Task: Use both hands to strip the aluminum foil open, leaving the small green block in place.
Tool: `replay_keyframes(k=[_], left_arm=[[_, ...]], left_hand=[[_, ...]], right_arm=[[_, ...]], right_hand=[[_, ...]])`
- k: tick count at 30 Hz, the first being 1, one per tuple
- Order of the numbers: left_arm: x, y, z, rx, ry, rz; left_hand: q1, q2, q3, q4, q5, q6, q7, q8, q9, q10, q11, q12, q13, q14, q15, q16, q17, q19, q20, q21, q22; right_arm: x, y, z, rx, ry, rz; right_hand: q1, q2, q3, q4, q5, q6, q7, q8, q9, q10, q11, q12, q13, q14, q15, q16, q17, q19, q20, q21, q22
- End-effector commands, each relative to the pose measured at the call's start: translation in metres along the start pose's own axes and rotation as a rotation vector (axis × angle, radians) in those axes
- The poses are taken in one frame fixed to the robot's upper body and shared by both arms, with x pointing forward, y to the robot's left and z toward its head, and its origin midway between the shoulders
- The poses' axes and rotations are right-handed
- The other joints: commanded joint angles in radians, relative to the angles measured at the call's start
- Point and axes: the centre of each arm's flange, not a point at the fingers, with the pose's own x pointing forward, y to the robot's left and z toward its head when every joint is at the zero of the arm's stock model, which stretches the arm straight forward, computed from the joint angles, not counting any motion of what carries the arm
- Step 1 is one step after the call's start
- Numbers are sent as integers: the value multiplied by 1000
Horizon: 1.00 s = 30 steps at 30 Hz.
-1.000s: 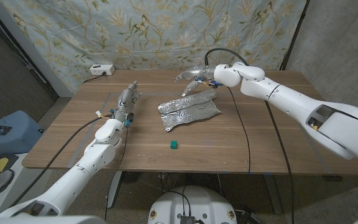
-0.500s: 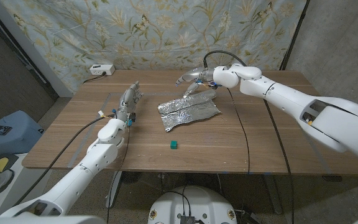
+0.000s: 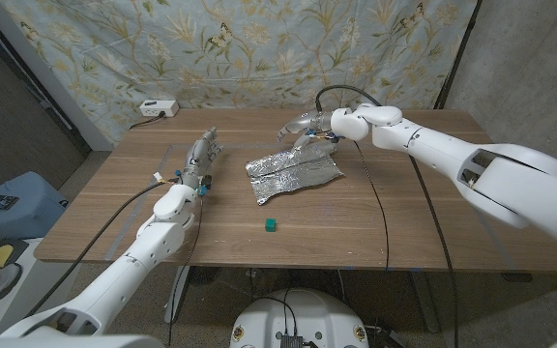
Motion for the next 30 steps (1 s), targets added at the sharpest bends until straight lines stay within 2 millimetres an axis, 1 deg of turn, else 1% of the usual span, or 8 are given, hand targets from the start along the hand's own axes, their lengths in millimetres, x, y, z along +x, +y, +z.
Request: replay_keyframes(k=[1, 14, 23, 30], left_arm=[[5, 2, -4, -5, 16, 3], [13, -1, -3, -7, 22, -14], [16, 0, -9, -14, 24, -19], [15, 0, -12, -25, 20, -21]], left_hand=[[-4, 4, 2, -5, 5, 9, 2, 5, 4, 9, 3, 4, 0, 5, 7, 1, 3, 4, 0, -3, 4], [-4, 6, 6, -9, 5, 15, 4, 6, 4, 14, 3, 6, 0, 9, 7, 2, 3, 6, -1, -3, 4], [-4, 6, 9, -11, 6, 17, 4, 6, 4, 15, 5, 6, 0, 11, 8, 1, 3, 7, -2, -3, 4], [-5, 7, 11, -13, 6, 18, 3, 6, 4, 16, 5, 6, 0, 11, 9, 1, 3, 8, -4, -3, 4]], right_arm=[[0, 14, -7, -3, 8, 54], [1, 21, -1, 11, 22, 78], [6, 19, 7, 8, 34, 87], [9, 16, 12, 2, 33, 87]], right_hand=[[-3, -6, 0, 5, 5, -12, 1, -3, 5, -9, 1, -6, 4, -3, 0, -1, 4, -11, 2, -4, 6], [-9, -5, -4, 9, 6, -11, 3, -4, 5, -8, 7, -7, 6, -2, -1, 1, 6, -12, 2, -2, 6], [-4, -5, -5, 6, 8, 1, 11, 0, 5, 6, 16, -2, 8, 7, -1, 5, 6, -13, 2, -1, 6], [2, -3, -3, 4, 9, 4, 11, 0, 5, 9, 18, -1, 10, 12, -4, 7, 6, -11, 2, 0, 6]])
